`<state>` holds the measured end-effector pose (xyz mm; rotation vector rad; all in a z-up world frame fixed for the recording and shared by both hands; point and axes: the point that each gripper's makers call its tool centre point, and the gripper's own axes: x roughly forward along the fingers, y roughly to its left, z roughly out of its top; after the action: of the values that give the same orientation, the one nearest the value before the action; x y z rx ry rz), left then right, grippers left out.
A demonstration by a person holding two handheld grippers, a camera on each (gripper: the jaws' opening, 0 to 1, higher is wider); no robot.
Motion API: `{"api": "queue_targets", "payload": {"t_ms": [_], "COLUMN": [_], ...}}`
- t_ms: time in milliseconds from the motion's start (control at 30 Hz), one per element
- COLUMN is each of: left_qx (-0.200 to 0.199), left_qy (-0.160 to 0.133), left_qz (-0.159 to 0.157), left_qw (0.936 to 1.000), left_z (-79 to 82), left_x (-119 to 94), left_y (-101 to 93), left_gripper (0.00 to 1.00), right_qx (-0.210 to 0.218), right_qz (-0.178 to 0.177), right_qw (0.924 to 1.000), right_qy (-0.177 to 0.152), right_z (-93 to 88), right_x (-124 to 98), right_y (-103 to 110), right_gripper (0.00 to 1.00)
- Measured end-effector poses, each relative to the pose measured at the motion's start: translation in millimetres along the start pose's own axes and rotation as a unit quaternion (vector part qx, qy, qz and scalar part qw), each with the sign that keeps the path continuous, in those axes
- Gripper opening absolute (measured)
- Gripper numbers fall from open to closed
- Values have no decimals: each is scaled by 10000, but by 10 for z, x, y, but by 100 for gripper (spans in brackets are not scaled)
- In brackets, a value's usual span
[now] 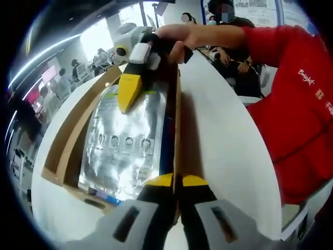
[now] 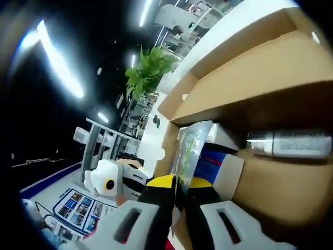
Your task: Operate the shoe box by opening the lid, removing the specified soft item, and placing it in the target area until the item is outside and the box remains undamaged.
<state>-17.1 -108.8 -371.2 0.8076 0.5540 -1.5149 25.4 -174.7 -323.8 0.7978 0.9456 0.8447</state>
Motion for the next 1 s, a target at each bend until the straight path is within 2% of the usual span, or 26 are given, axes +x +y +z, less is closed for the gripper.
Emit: {"api": "queue_targets", "payload": {"t_ms": [233, 433, 500, 600, 733, 800, 1000], "left_qx": [4, -12, -10, 1, -4, -8, 15], "left_qy": [-4, 10, 5, -3, -5, -5, -13], "left_qz": [7, -13, -6, 4, 2, -4, 2], "left_qw": [10000, 10000, 10000, 10000, 10000, 10000, 10000], "left_z": [36, 24, 11, 10, 20, 4, -11], "left_x": [-7, -1, 1, 0, -5, -3, -2], "left_y": [-15, -6, 8, 9, -3, 7, 18], "left_gripper": [2, 2, 2, 2, 2, 2, 2], "right_qx": [66, -69, -9, -9, 102, 332, 167], "right_qz": [-106, -39, -68, -130, 62, 177, 373], "right_qw": [9999, 10000, 10000, 9999, 9999, 9993, 9989], "right_qy": [-58, -27, -5, -30, 31, -55, -228], "right_z": [39, -12, -86, -35, 22, 71, 138], "right_x": [-24, 65, 103, 100, 0, -133, -454], "right_y": [-66, -26, 31, 29, 86, 126, 156], "right_gripper": [3, 3, 3, 3, 2, 2, 2]}}
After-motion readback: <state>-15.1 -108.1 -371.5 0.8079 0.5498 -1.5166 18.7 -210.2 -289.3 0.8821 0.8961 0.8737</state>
